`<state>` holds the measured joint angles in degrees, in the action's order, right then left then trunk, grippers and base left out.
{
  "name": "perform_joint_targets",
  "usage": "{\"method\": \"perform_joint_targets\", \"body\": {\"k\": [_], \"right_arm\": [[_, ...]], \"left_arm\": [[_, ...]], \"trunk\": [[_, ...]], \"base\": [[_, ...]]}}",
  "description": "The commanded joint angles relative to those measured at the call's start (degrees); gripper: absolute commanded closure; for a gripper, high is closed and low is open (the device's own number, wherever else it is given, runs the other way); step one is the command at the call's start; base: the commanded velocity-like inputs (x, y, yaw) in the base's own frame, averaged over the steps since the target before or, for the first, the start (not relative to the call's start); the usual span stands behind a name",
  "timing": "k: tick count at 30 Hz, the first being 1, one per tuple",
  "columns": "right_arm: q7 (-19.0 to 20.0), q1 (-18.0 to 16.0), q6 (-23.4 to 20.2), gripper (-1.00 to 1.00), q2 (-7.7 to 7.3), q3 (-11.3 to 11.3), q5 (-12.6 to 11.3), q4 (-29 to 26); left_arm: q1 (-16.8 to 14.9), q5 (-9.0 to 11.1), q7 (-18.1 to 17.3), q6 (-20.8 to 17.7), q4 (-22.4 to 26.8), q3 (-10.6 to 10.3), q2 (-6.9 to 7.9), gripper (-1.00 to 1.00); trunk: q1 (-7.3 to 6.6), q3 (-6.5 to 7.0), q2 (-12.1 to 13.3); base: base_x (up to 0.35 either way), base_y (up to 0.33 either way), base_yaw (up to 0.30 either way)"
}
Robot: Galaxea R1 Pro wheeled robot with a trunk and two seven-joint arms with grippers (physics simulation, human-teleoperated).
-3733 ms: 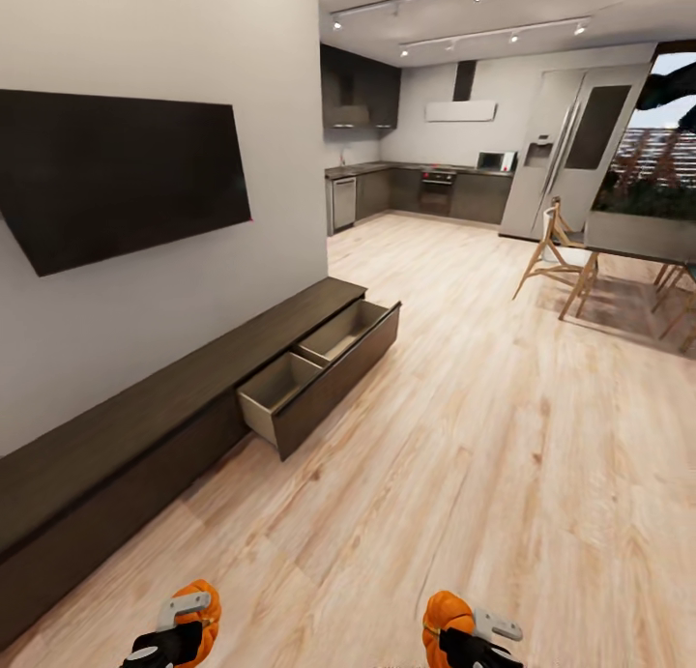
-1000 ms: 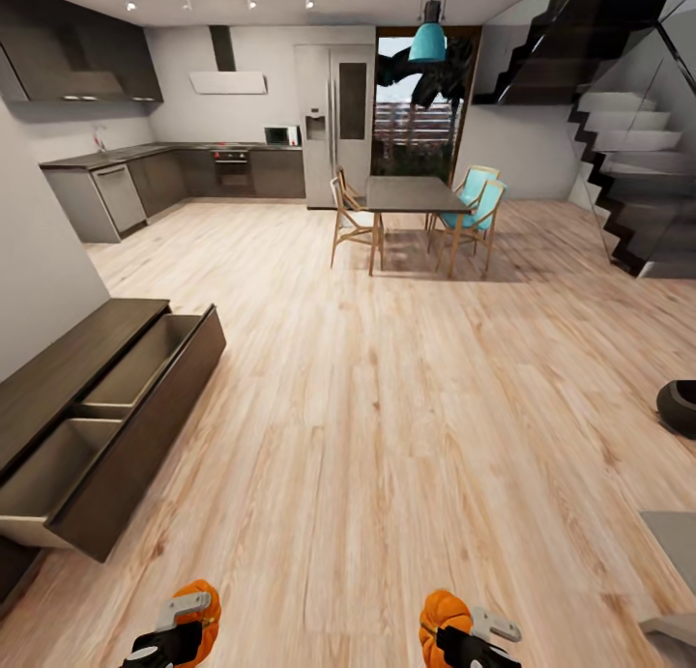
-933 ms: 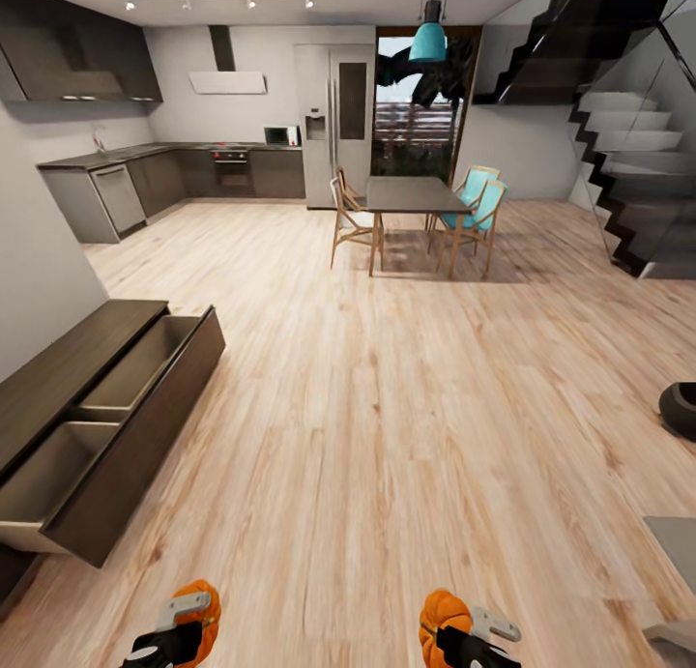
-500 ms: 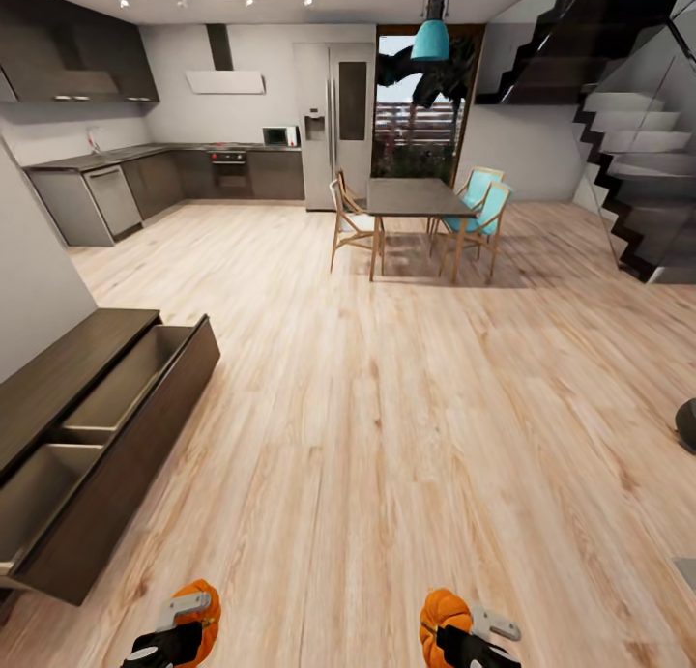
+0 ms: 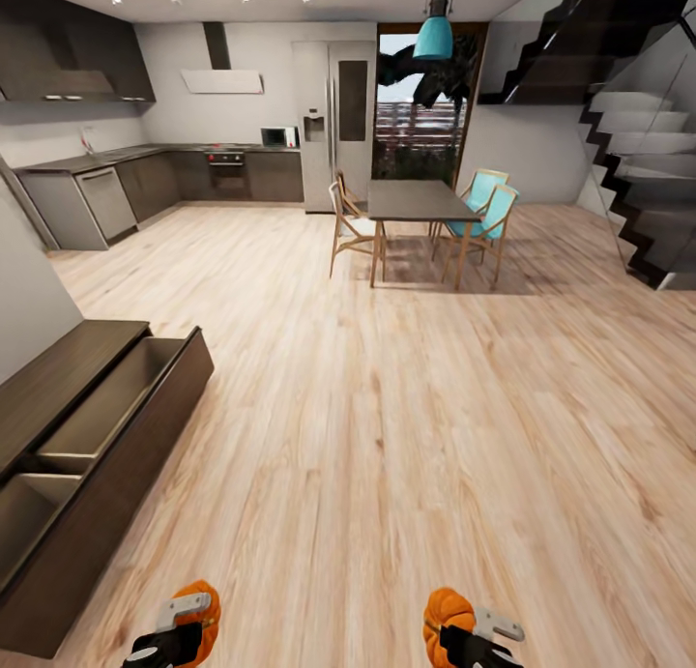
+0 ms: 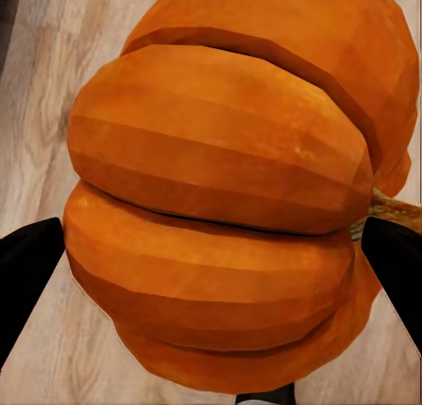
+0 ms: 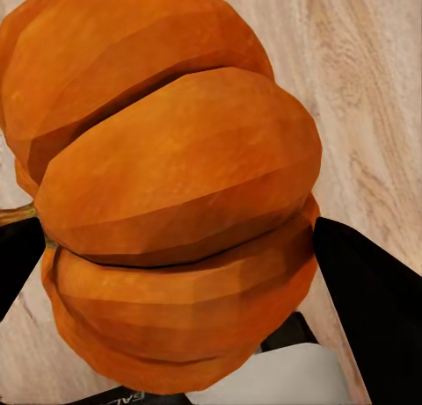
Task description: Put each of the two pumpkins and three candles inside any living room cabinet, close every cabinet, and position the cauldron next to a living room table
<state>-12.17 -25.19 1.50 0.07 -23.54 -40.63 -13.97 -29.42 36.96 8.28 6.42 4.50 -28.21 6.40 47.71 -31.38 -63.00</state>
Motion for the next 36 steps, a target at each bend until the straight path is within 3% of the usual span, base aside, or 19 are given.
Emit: {"method": "perform_joint_targets", "body": {"k": [1, 36], "right_arm": [[-0.3, 0.0, 0.3, 1.0, 0.0, -0.5, -0.5, 0.0], [-0.5, 0.0, 3.2, 1.0, 0.2, -1.0, -0.5, 0.1]], "left_arm": [[0.0, 0.3, 0.2, 0.1, 0.1, -0.5, 0.01, 1.0], [0.7, 0.1, 0.2, 1.2, 0.1, -0.5, -1.04, 1.0]], "trunk": [[0.03, -0.05, 0.0], [0.03, -0.05, 0.0]], "base": [[0.328, 0.0, 0.0], [0.326, 0.0, 0.0]]}}
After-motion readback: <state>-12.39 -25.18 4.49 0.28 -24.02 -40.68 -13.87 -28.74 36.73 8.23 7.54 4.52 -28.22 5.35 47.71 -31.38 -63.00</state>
